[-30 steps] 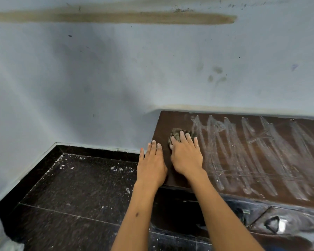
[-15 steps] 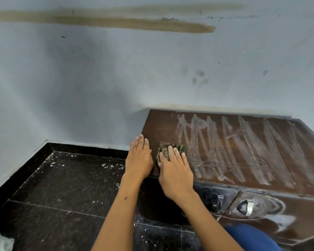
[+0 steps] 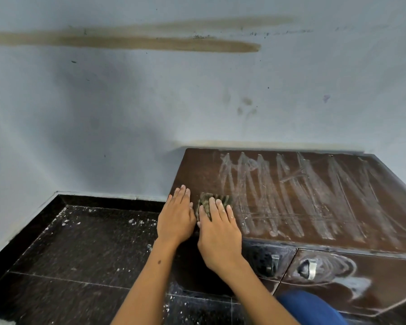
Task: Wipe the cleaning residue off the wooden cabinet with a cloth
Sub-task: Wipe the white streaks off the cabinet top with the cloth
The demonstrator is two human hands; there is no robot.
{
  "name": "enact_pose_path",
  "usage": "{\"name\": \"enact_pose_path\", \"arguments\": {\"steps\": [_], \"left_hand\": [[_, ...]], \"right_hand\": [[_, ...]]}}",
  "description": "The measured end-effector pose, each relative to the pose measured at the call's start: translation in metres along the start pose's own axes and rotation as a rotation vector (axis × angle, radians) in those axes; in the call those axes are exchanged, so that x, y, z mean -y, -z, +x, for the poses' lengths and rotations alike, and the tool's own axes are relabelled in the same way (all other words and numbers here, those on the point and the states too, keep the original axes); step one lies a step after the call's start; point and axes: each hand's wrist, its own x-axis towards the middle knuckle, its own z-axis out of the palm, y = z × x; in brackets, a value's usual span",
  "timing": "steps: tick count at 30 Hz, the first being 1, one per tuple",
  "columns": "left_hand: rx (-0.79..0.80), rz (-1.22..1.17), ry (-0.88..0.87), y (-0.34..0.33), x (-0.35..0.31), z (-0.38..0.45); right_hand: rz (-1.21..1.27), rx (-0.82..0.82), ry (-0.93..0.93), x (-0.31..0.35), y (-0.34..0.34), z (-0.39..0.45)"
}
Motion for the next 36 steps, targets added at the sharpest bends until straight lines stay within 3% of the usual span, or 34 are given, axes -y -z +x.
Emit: {"name": "enact_pose_path", "arguments": {"steps": [6, 11, 15, 22, 28, 36], "left_hand": [[0.096, 0.037, 0.005, 0.005, -0.001, 0.0], [0.104, 0.048, 0.034, 0.007, -0.005, -0.004], [0.164, 0.056, 0.063, 0.012, -0.013, 0.008], [0.082, 0.051, 0.084, 0.003, -0.023, 0.008], [0.015, -0.008, 0.08, 0.001, -0.024, 0.013], [0.03, -0.016, 0.087, 0.0, -0.023, 0.01]], "right_hand": [[0.014, 0.158, -0.038, 0.003, 0.005, 0.04], [0.039, -0.039, -0.04, 0.001, 0.004, -0.009], [0.073, 0.075, 0.007, -0.015, 0.006, 0.001], [0.028, 0.174, -0.022, -0.017, 0.012, 0.038], [0.023, -0.038, -0.058, -0.014, 0.015, -0.014], [0.072, 0.09, -0.021, -0.023, 0.011, 0.021]]}}
